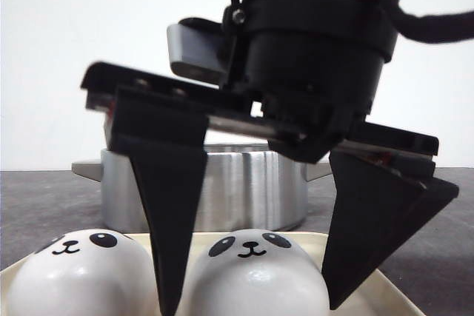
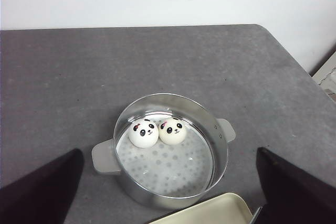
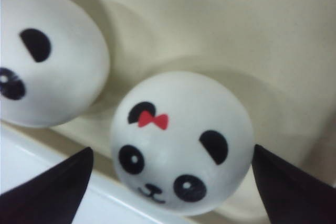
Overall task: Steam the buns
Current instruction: 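Lower the right gripper onto the near panda bun and close, then lift the bun with the right gripper and carry it over the pot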
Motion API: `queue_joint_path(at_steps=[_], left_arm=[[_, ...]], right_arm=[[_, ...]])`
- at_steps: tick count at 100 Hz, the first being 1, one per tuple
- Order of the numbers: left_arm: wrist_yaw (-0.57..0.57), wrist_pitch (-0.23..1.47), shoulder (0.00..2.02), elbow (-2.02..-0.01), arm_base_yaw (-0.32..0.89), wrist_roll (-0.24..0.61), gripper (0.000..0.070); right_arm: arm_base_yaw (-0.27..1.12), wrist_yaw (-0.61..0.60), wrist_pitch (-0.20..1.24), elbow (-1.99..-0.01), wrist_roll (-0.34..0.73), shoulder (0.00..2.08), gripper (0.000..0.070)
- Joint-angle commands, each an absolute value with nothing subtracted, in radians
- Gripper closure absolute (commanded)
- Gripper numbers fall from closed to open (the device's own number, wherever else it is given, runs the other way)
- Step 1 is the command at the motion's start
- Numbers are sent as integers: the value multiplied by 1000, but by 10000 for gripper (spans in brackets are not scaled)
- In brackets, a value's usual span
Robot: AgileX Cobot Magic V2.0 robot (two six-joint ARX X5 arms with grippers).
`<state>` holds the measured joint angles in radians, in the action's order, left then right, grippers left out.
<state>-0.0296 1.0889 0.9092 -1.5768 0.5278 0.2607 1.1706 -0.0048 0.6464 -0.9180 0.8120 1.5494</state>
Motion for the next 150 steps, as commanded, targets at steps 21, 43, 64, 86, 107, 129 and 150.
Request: queue_joint_path(at_steps=[21,43,64,86,107,129,150], left_arm=[[-34,1081,914,-1592,533,250,63],[-35,1078,914,-1592,533,247,63],[-35,1078,914,-1592,533,247,63],[-35,1053,915,-1592,533,243,63],[-35,1002,916,-1592,533,243,63],[-35,1004,924,-1592,533,243,63],[-35,1012,930,-1592,533,243,63]], right_arm=[[1168,7,641,-928,802,1570,514],[1169,31,612,-934,758,1561,696],[1174,44,647,-1055,732,1443,696],[1143,163,734,-1303,612,1406,696],[971,168,728,-1396,506,1486,696],[775,28,672,-1396,481,1624,696],[707,-37,650,-1396,481,1742,697]])
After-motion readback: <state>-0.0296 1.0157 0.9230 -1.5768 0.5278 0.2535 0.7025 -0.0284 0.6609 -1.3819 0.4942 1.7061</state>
